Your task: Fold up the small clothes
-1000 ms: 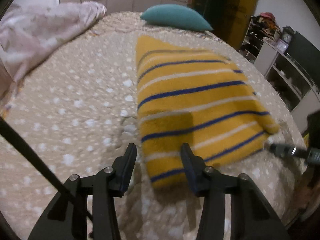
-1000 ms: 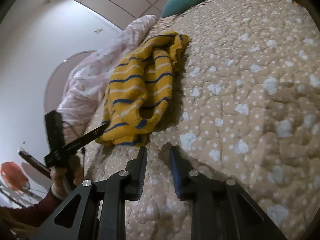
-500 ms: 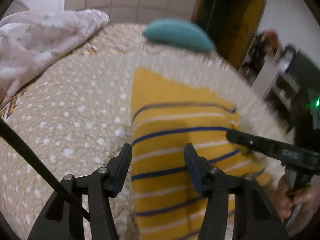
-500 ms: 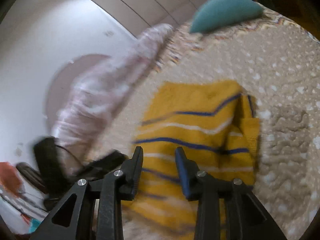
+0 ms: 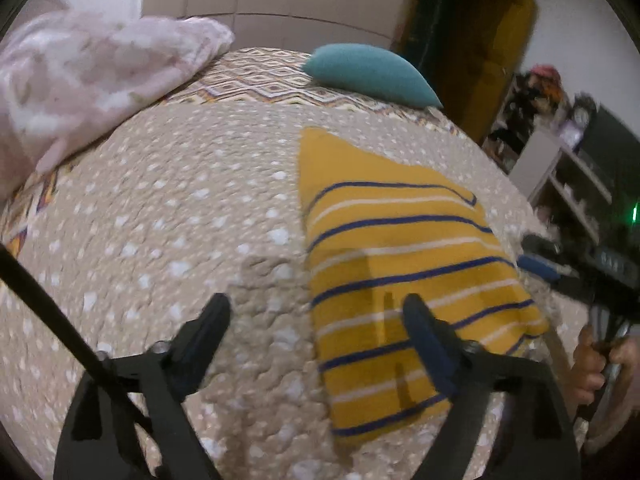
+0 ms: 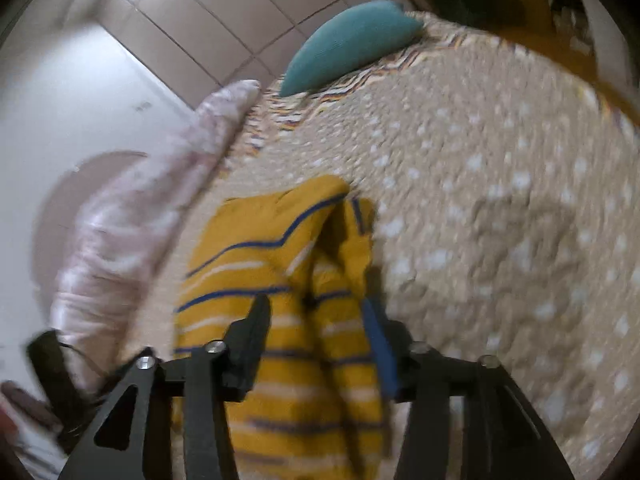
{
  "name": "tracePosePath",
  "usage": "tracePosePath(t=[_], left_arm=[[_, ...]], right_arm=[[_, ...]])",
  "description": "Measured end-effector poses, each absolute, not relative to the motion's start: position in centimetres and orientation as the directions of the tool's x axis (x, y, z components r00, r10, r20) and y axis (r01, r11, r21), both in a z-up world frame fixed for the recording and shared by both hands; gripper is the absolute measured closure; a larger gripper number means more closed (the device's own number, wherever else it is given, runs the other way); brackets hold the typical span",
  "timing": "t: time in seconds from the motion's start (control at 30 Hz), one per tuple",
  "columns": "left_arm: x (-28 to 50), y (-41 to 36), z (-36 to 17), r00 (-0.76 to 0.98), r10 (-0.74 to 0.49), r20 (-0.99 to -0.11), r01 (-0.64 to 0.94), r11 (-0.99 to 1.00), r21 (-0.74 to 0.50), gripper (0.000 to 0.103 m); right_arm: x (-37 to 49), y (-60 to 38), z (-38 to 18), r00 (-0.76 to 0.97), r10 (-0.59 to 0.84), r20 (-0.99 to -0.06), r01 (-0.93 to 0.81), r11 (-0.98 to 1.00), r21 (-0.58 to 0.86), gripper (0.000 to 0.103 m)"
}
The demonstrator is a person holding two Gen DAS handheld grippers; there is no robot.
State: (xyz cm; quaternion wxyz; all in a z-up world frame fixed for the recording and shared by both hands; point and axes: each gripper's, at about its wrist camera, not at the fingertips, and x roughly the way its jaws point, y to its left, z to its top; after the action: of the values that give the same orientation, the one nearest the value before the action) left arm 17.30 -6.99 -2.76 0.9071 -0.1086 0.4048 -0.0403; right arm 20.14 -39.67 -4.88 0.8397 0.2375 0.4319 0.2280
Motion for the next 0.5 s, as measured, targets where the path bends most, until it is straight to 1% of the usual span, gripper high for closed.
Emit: tracePosePath(t=[0.03,0.1,0.13,0.2,0.23,0.27,0.3,0.33,0.37,0.4,0.43,0.47,0.5], left_arm=[[17.5,-6.4,-3.2,0.653,-0.182,-0.735,-0.030,0.964,-0.265,0.011],[18.5,-5.9,-4.5,0.602,-0.287,-0.745,-0.021,0.927,-0.374,0.011],[18.9,-6.0,-5.0,0.582,-0.333,-0.742,-0.002,0.912,-0.411,0.011],[19.4,-7.3,-5.8,0.554,-0.387,-0.737,0.038,0.896,-0.442,0.011],[19.5,-8.2,-6.2,0.530,-0.422,-0.735,0.072,0.886,-0.457,0.018],[19.7,-9.6,-6.7,0.482,-0.453,-0.750,0.110,0.880,-0.461,0.032],[19.7,-10.4,-6.7,0.467,-0.412,-0.782,0.113,0.905,-0.409,0.052],[19.7,-11.0,-6.1,0.480,-0.352,-0.804,0.120,0.934,-0.337,0.064],[19.6,-11.0,-5.1,0.490,-0.338,-0.804,0.136,0.940,-0.313,0.071],[19.5,-10.8,-4.2,0.494,-0.333,-0.803,0.137,0.942,-0.306,0.074],[19.3,-10.3,-3.3,0.500,-0.335,-0.798,0.135,0.941,-0.311,0.074],[19.1,-9.7,-2.6,0.507,-0.343,-0.791,0.130,0.937,-0.323,0.074],[18.8,-9.3,-2.3,0.509,-0.342,-0.790,0.124,0.937,-0.326,0.070]], right_arm=[[20.1,-39.7,-5.1,0.523,0.585,-0.620,-0.176,0.785,0.593,0.033],[20.7,-38.7,-6.1,0.491,0.600,-0.632,-0.167,0.776,0.608,0.030],[21.0,-38.5,-6.7,0.469,0.622,-0.627,-0.168,0.760,0.628,0.030],[21.5,-37.4,-8.1,0.432,0.670,-0.604,-0.175,0.719,0.672,0.030],[21.6,-36.7,-8.8,0.419,0.688,-0.593,-0.176,0.702,0.690,0.029],[21.5,-36.1,-9.3,0.421,0.686,-0.594,-0.175,0.703,0.689,0.029],[21.2,-35.6,-9.3,0.431,0.676,-0.598,-0.177,0.713,0.679,0.036],[21.3,-35.1,-9.5,0.411,0.700,-0.584,-0.176,0.689,0.703,0.058],[21.4,-34.9,-9.6,0.383,0.744,-0.548,-0.157,0.637,0.755,0.060],[21.1,-35.1,-9.2,0.395,0.760,-0.516,-0.158,0.609,0.777,0.065],[20.7,-35.5,-8.4,0.411,0.773,-0.483,-0.173,0.586,0.791,0.067],[20.4,-35.8,-8.1,0.419,0.776,-0.472,-0.175,0.579,0.796,0.067],[20.2,-36.0,-8.0,0.427,0.763,-0.485,-0.170,0.594,0.786,0.067]])
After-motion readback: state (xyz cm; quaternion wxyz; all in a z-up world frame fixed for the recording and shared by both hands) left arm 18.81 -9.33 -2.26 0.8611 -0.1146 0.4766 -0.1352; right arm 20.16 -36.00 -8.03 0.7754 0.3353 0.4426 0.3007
